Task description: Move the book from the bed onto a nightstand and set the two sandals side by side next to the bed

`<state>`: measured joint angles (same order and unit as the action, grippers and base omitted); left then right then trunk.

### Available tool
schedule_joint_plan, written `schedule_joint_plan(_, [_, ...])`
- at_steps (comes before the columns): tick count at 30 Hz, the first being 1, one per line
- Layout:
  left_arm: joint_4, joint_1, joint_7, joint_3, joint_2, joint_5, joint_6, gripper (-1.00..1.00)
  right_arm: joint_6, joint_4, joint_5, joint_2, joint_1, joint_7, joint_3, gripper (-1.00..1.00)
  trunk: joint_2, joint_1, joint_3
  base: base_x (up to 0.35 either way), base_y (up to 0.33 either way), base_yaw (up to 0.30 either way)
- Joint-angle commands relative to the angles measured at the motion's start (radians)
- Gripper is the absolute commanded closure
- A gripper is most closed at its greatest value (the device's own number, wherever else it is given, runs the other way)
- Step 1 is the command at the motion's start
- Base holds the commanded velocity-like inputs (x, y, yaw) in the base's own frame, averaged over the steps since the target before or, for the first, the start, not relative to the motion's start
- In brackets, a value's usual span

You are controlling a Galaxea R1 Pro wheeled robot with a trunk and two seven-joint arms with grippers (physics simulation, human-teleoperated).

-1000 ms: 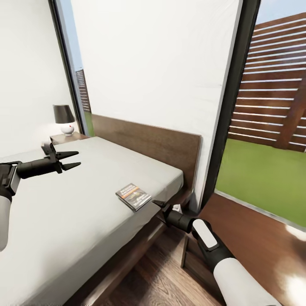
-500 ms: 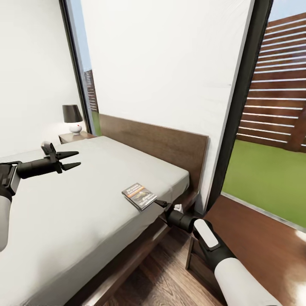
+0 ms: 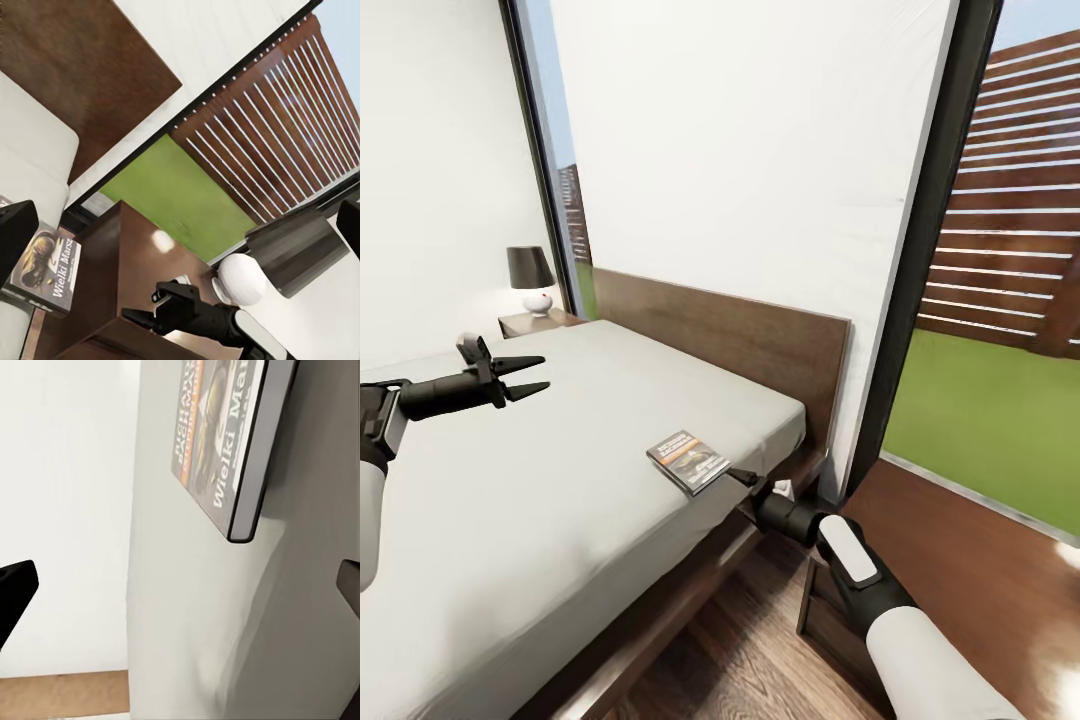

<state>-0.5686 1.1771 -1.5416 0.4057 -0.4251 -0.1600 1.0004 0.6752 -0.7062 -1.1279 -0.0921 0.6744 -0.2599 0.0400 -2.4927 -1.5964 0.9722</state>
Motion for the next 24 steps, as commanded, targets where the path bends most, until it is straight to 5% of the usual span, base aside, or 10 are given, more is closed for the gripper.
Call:
schedule_joint_plan(1, [-0.001,0.001,-0.008,0.004,0.0,-0.01,0.01,-1.0,0.002,-0.001,0.001,0.0,0.001,-0.002,-0.003,-1.0,0.0,0.0,0.001,0.0,0.0,0.0])
schedule_joint_plan(24, [0.009,0.001,-0.009,0.004,-0.017,-0.011,0.01,-1.0,-0.048,-0.101,0.001,0.001,0.001,0.079,-0.018,-1.0,0.0,0.0,0.001,0.0,0.0,0.0])
